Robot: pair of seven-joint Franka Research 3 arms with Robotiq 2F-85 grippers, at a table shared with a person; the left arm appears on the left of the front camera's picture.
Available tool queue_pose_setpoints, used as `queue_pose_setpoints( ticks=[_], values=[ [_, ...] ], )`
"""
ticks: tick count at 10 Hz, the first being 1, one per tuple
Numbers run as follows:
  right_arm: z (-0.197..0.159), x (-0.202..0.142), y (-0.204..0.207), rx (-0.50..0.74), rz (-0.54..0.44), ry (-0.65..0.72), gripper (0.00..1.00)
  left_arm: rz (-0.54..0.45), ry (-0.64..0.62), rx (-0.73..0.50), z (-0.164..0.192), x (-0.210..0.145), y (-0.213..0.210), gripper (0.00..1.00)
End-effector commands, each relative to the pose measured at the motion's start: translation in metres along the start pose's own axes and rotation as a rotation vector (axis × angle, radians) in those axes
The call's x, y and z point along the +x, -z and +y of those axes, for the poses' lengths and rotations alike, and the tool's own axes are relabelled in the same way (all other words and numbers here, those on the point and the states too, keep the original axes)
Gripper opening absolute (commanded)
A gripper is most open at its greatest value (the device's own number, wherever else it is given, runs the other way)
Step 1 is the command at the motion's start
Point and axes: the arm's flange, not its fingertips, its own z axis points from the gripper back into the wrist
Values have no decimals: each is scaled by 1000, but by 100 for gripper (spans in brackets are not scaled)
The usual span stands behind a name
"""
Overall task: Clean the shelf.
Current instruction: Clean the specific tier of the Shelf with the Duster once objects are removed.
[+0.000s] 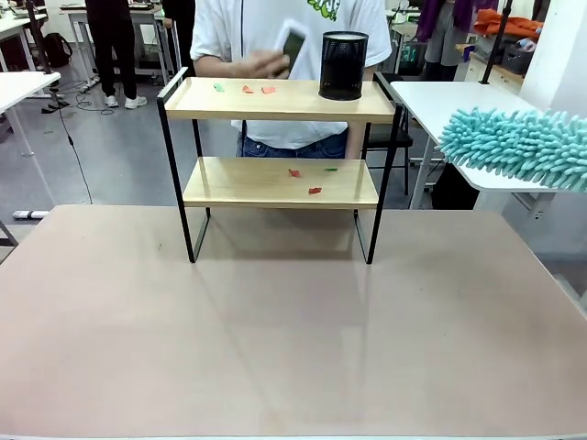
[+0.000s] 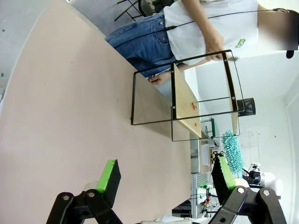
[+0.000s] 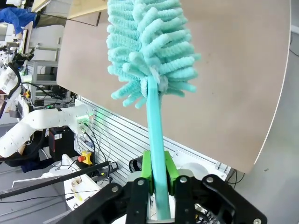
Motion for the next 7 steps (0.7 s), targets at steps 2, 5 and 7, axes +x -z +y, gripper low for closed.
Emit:
queue_pose_setpoints(
  ticks=[2, 5, 7],
  values=[
    [29, -20, -23, -32, 0, -96, 0, -7, 25, -19, 0, 0, 1, 100],
    [66, -58, -37, -54, 185, -252, 0, -7, 25, -19, 0, 0, 1, 100],
    [109, -73, -19, -149, 256, -393, 0, -7, 25, -19, 0, 0, 1, 100]
  ],
)
